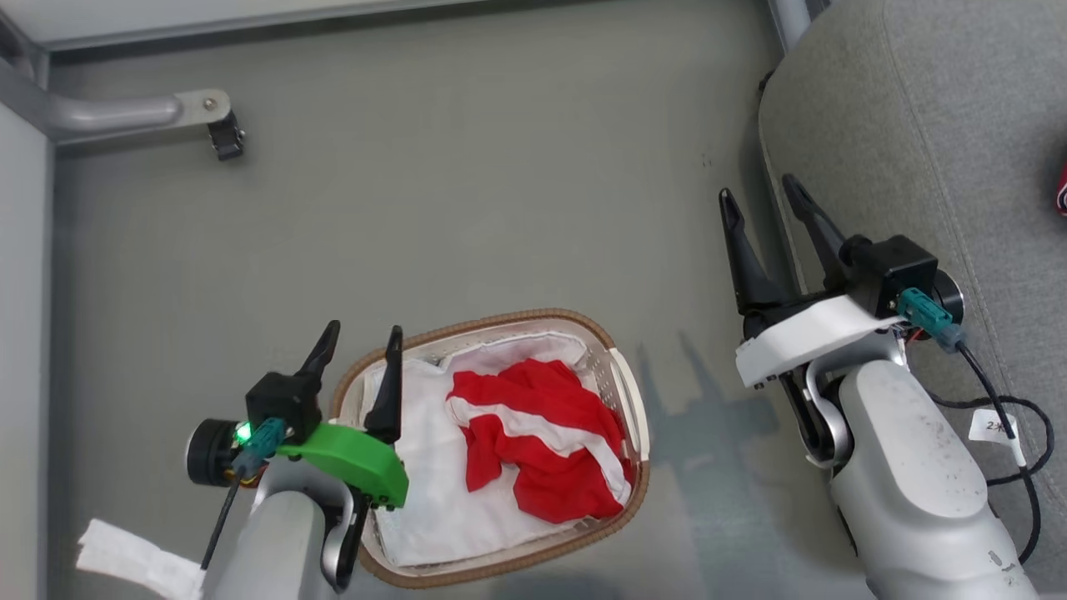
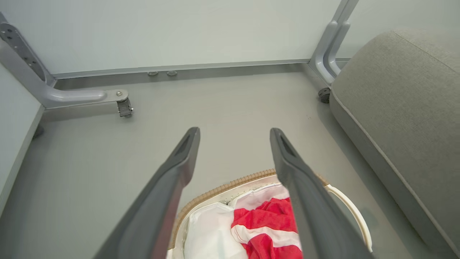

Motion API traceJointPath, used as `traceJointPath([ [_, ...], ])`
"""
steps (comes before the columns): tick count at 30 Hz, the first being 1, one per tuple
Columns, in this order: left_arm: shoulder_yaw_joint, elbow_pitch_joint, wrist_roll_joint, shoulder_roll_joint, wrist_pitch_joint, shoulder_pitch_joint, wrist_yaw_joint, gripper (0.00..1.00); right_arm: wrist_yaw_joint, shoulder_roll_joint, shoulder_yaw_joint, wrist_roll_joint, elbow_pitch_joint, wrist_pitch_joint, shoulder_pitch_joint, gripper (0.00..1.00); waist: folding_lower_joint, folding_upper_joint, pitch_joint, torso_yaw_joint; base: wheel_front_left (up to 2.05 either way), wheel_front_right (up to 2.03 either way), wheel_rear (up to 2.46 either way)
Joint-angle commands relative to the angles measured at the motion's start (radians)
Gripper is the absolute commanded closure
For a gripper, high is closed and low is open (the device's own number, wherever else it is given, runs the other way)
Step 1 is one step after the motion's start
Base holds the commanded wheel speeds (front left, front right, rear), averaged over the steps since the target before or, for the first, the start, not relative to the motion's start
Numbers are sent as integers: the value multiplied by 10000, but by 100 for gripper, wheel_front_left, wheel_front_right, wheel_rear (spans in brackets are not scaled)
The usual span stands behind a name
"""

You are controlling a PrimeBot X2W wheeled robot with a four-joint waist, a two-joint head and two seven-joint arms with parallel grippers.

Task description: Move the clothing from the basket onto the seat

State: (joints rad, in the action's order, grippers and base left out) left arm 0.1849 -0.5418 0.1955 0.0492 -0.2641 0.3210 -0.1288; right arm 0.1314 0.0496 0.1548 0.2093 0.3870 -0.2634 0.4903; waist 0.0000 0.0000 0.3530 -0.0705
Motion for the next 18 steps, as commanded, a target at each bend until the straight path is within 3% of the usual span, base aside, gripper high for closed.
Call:
traceJointPath([
  [1,246,-61,16,41,-5,329,-23,0,-14,33,11,15,-113,-16,241,0,0,0,1120,-597,0,0,0],
  [7,1518,-775,245,169,-4,1207,-28,0,-14,32,151,133,-581,-16,801,0,0,0,2180,-939,0,0,0],
  [18,2758,-2407,706,508,-4,2911,-30,0,-14,32,401,215,-1381,-16,1532,0,0,0,3866,-1206,0,0,0],
])
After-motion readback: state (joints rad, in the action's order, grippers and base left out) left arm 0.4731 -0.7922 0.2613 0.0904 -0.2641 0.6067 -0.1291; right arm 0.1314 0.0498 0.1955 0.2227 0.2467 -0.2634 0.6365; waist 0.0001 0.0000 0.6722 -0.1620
